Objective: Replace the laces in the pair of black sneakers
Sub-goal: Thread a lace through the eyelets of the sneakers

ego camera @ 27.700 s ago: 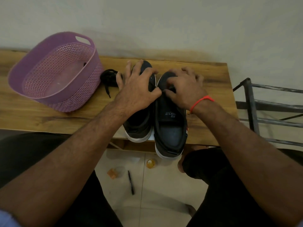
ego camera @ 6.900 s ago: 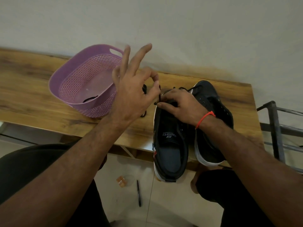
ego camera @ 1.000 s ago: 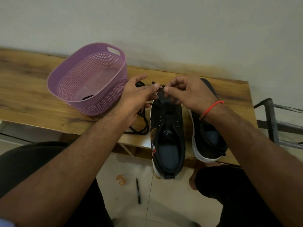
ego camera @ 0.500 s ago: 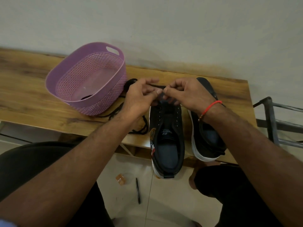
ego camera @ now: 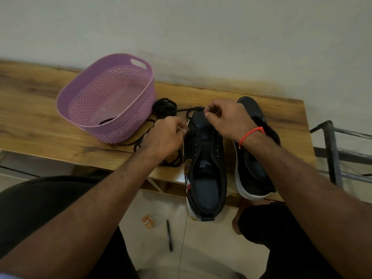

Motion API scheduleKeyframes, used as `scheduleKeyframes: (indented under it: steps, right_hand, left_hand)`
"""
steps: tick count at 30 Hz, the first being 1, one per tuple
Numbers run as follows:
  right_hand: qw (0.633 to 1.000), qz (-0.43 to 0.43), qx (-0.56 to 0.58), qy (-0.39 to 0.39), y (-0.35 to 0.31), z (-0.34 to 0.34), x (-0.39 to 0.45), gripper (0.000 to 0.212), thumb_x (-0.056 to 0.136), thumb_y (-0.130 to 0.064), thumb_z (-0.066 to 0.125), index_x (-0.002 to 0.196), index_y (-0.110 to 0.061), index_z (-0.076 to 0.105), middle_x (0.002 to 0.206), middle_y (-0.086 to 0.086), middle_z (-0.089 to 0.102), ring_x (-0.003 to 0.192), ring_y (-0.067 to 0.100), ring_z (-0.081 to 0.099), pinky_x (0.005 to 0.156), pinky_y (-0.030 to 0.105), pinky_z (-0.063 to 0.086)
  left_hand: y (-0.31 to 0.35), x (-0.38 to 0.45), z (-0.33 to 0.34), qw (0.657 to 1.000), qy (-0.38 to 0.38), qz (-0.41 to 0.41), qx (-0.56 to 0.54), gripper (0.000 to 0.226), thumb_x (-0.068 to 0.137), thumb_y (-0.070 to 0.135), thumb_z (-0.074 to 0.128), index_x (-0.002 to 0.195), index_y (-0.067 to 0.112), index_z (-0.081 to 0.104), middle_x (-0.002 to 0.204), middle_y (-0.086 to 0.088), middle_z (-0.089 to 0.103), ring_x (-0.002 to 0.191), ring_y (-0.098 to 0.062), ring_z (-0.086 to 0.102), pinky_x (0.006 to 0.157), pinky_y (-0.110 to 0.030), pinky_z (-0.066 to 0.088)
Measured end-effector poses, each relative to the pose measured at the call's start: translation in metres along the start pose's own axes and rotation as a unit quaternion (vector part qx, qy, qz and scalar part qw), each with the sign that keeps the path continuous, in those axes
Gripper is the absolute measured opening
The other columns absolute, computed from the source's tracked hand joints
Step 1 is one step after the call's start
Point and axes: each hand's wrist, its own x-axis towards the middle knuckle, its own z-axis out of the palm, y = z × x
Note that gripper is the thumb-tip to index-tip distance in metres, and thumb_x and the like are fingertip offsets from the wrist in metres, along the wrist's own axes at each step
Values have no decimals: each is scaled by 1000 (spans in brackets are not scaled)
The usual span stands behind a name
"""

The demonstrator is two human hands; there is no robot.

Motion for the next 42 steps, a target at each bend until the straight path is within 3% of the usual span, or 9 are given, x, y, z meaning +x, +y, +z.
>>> scheduleKeyframes:
  steps: [8,13,17,21,24,28,33,37,42]
  right_hand:
    - [992,-38,-113,-48,-18,25,43,28,99,-27,52,123,-19,64,128,5,61,118,25,55,99,43,47]
    - [951,-1,-260,-167,-31,44,67,38,95,-45,56,131,-31,60,132,8,55,127,35,44,105,51,34]
    - [953,-20,-267,-141,-26,44,69,26,98,-37,54,121,-32,65,128,6,59,126,33,45,103,52,30]
    - [983,-34,-160,-78,-20,32,56,23,97,-42,55,115,-36,70,119,-2,66,121,28,52,101,52,37]
    - [995,-45,-58,-61,-19,17,36,19,94,-41,59,103,-33,74,105,-6,70,106,22,60,93,53,46]
    - [996,-33,-63,-62,-20,-4,13,29,93,-47,59,114,-31,71,115,-4,68,112,21,59,94,51,48]
    - [993,72,-79,-53,-19,-18,-28,54,91,-51,64,130,-14,60,124,8,62,112,21,58,96,31,47]
    - [985,121,-70,-104,-16,-8,-55,54,88,-56,63,130,-22,56,123,5,54,108,21,55,90,30,46]
    - [984,148,-16,-102,-20,-11,-58,38,91,-37,63,126,-22,62,111,0,63,100,17,58,81,25,42]
  left_hand:
    - [-6,1,-18,1000,10,0,29,13,102,29,55,107,36,65,108,7,68,94,-12,65,78,-43,58]
    - [-7,4,-20,999,37,3,15,15,102,31,55,112,36,65,112,5,68,97,-15,65,81,-48,59]
    - [-9,6,-18,996,83,29,-7,24,102,24,54,123,30,64,121,3,63,108,-19,61,89,-48,56]
    - [-5,3,-23,992,97,38,70,42,102,32,56,143,34,49,144,6,54,133,-27,42,108,-52,29]
    - [-2,6,-26,992,104,49,-53,31,98,37,64,129,35,62,113,13,72,112,-9,63,103,-48,45]
    - [11,3,-29,965,142,82,-203,17,96,27,70,112,23,70,82,12,75,79,9,68,69,-10,50]
    - [23,-2,-35,885,61,-32,-461,13,98,22,67,108,15,63,77,0,74,57,-7,62,50,-23,49]
    - [31,-6,-35,833,-41,-35,-551,20,105,9,51,118,5,66,101,-11,78,83,-20,76,71,-29,63]
    - [34,-9,-34,850,-123,-6,-512,51,95,-14,36,130,10,63,120,-5,74,110,-24,72,93,-40,58]
